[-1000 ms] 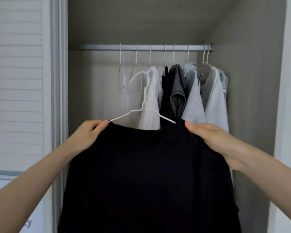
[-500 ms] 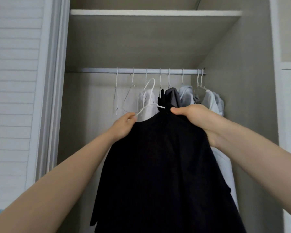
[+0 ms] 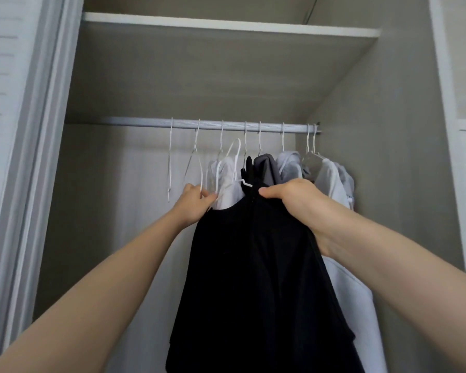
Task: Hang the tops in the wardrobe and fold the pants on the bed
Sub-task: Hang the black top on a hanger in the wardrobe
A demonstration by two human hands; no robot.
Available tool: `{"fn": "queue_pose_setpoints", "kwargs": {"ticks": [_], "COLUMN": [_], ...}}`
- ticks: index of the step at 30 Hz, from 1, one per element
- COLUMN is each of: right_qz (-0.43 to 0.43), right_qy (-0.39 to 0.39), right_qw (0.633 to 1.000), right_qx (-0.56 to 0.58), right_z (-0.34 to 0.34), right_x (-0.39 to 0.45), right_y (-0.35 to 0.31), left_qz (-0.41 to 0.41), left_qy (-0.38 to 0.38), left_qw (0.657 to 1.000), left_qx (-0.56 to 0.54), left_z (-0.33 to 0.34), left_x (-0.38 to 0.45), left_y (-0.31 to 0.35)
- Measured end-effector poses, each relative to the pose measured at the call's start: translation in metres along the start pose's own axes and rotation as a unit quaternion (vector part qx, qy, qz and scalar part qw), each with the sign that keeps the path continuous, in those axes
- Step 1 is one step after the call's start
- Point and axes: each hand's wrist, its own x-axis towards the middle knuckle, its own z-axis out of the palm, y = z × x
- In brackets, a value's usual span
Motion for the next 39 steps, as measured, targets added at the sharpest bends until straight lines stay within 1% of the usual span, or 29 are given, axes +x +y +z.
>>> {"fn": "queue_pose_setpoints", "kwargs": {"ticks": [2,4,5,8,10,12,14,18,21,25,26,28,30,31,34,37,39], "right_qz": [-0.002,-0.014,-0.023,-0.075,-0.094,-0.083,-0.073,-0.111,-0.132,-0.149,-0.151,-0.153,-0.149,-0.147,-0.151,-0.136,-0.128], "right_qy": [0.010,0.019,0.018,0.005,0.011,0.014,0.026,0.050,0.066,0.070,0.070,0.069,0.065,0.063,0.066,0.057,0.058], "right_qw": [1.000,1.000,1.000,0.996,0.995,0.996,0.997,0.992,0.988,0.982,0.981,0.980,0.980,0.979,0.969,0.963,0.964], "right_qx": [0.000,0.009,0.009,-0.037,-0.040,-0.014,0.005,-0.019,-0.038,-0.088,-0.095,-0.106,-0.115,-0.128,-0.184,-0.226,-0.225], "right_z": [0.009,0.018,0.021,0.040,0.057,0.075,0.090,0.116,0.130,0.142,0.144,0.147,0.147,0.146,0.136,0.126,0.121], "right_x": [0.008,0.019,0.024,0.053,0.077,0.098,0.117,0.155,0.176,0.194,0.195,0.200,0.205,0.207,0.211,0.217,0.217], "right_y": [-0.002,-0.006,-0.008,-0.019,-0.027,-0.035,-0.043,-0.055,-0.062,-0.066,-0.067,-0.066,-0.064,-0.062,-0.053,-0.045,-0.043], "left_qz": [-0.016,-0.016,-0.012,-0.007,0.007,0.018,0.011,-0.022,-0.032,-0.018,-0.013,0.003,-0.018,-0.036,-0.043,-0.008,0.016], "left_qy": [0.041,0.067,0.077,0.106,0.125,0.119,0.105,0.071,0.064,0.020,0.017,0.032,0.042,0.054,0.062,0.053,0.028], "left_qw": [0.998,0.996,0.995,0.994,0.992,0.992,0.993,0.997,0.996,0.981,0.981,0.991,0.998,0.998,0.997,0.998,0.999], "left_qx": [0.043,0.062,0.060,0.027,0.029,0.047,0.047,0.006,-0.061,-0.191,-0.192,-0.128,-0.036,-0.014,0.014,0.017,0.015], "left_z": [-0.003,-0.010,-0.013,-0.029,-0.038,-0.042,-0.045,-0.044,-0.039,-0.032,-0.029,-0.026,-0.026,-0.027,-0.030,-0.036,-0.038], "left_x": [-0.005,-0.004,-0.004,-0.002,-0.004,-0.006,-0.009,-0.019,-0.037,-0.067,-0.071,-0.072,-0.077,-0.080,-0.092,-0.107,-0.115], "left_y": [-0.009,-0.020,-0.024,-0.035,-0.038,-0.041,-0.044,-0.038,-0.022,-0.001,-0.002,-0.012,-0.023,-0.028,-0.042,-0.046,-0.049]}}
